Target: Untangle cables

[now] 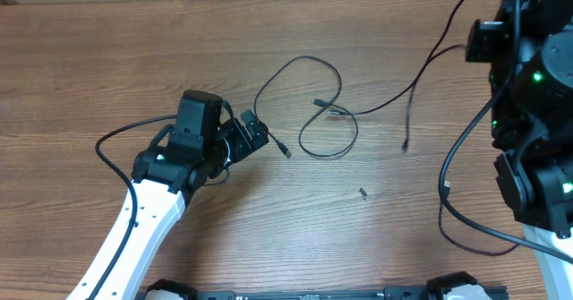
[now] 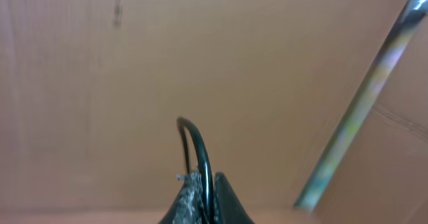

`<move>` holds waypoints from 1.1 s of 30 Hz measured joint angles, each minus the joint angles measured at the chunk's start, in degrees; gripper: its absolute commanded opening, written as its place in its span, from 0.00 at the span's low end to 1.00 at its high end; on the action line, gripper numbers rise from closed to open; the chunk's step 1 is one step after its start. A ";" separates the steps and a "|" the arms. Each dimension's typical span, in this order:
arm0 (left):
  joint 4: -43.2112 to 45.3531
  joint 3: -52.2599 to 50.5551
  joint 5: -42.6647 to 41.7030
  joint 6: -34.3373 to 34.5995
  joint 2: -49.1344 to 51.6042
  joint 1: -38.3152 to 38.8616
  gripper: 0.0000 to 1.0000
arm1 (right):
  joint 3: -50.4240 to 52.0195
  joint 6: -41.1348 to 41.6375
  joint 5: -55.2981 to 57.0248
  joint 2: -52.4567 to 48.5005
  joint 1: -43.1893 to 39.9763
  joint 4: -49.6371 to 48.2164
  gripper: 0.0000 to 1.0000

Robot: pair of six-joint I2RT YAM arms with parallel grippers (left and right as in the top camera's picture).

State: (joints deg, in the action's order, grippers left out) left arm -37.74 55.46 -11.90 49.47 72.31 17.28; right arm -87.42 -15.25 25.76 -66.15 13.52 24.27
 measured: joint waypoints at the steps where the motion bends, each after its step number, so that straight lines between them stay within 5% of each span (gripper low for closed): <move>1: -0.02 0.00 0.00 0.00 0.00 0.00 1.00 | -0.02 -2.47 0.17 0.11 0.02 -2.62 0.04; 10: -0.02 0.00 0.00 0.00 0.00 0.00 1.00 | -0.02 -12.07 0.42 1.16 0.02 -5.95 0.04; 19: 0.00 0.00 0.02 0.00 0.00 0.00 1.00 | -0.59 -26.43 6.29 -3.87 0.07 12.37 0.04; 24: -0.02 0.00 0.02 0.00 0.00 0.00 0.99 | -0.48 -34.82 24.50 -9.05 -0.39 2.12 0.04; 33: -0.07 0.00 0.02 0.00 0.00 0.00 1.00 | -0.35 -41.20 35.23 -7.26 -2.23 -29.83 0.04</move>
State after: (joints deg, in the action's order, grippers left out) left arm -37.80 55.46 -11.88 49.47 72.31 17.28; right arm -87.77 -56.45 60.99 -73.41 11.29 -5.56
